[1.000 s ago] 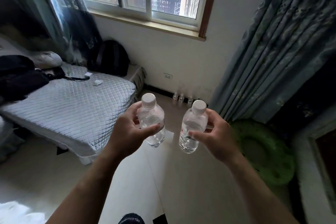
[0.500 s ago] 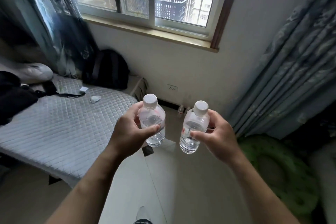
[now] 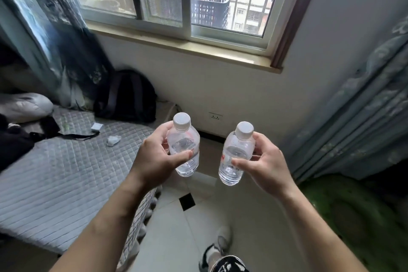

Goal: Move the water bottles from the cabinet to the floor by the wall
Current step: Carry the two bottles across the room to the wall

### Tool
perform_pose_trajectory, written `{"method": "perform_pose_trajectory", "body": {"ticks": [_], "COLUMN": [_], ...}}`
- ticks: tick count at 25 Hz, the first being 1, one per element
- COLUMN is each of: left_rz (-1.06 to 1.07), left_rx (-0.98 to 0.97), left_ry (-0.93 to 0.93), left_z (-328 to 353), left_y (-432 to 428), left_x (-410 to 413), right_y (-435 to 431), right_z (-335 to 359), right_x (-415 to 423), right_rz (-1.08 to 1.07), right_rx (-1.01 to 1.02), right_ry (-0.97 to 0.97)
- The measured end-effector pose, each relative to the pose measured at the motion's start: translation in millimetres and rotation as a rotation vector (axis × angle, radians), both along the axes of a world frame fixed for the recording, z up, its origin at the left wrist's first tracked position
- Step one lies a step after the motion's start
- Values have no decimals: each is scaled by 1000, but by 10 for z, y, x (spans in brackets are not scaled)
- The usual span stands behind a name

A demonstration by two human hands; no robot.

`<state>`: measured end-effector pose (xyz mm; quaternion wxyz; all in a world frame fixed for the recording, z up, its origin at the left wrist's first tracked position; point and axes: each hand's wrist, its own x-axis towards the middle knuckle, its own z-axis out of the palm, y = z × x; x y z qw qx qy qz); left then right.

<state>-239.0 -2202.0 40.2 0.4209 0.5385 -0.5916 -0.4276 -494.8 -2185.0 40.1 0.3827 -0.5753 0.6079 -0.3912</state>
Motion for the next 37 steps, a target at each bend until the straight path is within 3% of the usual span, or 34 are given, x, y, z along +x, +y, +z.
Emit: {"method": "perform_pose_trajectory", "body": {"ticks": [9,20,32,37], "left_rz": [41,34,-230,-292], "left_rx": [58,97,194,250], "left_ry": [54,68,20,-3], "left_z": [9,-41,-578,-966], "left_y": [-1537,-3322,-5409,-6040], "left_x": [-101,-218,200,144], "right_y": [-1743,-3588,-5203,-5711], "right_z": [-49,-6,-509,-880], "right_x": [-9,-118,367,372], "right_rz": [87,105,-62,-31], "right_rx": [34,105,236,291], "right_ry": [-64,46,52,117]}}
